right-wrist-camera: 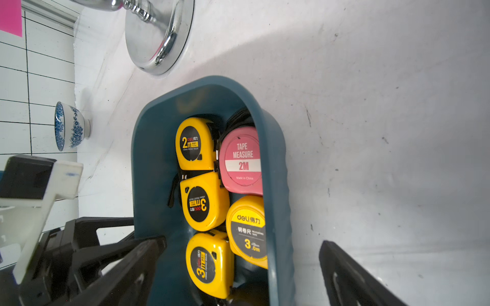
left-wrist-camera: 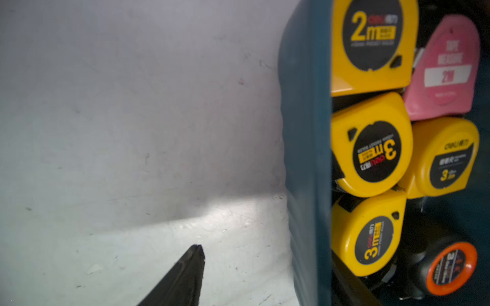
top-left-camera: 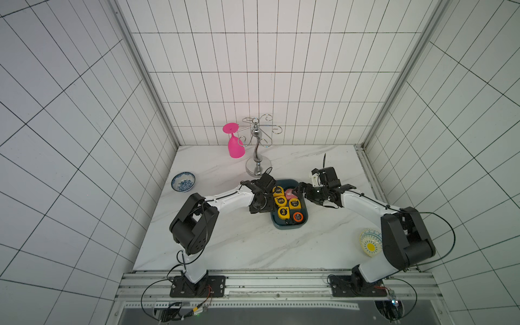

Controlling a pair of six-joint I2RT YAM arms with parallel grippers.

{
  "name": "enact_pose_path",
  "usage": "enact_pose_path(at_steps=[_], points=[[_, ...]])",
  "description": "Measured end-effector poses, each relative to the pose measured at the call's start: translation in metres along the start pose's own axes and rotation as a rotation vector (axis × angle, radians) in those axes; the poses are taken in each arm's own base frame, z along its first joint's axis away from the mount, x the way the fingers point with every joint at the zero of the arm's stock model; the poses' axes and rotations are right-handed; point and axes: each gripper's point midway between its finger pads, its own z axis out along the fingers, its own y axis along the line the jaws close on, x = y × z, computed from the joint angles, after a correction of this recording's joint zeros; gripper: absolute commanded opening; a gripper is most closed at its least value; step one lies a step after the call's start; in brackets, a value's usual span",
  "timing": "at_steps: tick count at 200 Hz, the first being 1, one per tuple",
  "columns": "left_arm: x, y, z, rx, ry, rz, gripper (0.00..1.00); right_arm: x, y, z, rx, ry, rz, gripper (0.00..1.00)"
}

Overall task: Take the tape measure out of the storage box
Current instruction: Move the storage box to the center of the board.

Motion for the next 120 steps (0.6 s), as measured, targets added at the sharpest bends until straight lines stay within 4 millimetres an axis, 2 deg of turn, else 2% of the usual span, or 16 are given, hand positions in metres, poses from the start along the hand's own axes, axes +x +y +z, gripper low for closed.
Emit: enact_pose_path(at_steps=[22, 50, 120], points=[[-0.004, 0.021, -0.005, -0.025, -0.016, -0.041, 0.65, 0.0, 0.0, 0.0, 0.0, 0.001, 0.0, 0.99], [-0.001, 0.045, -0.011, -0.061, -0.021, -0.077, 0.65, 0.0, 0.0, 0.0, -0.001, 0.002, 0.001, 0.99], [0.027, 0.072, -0.016, -0.102, -0.001, -0.099, 0.62, 0.001, -0.001, 0.003, 0.0, 0.011, 0.005, 0.99]])
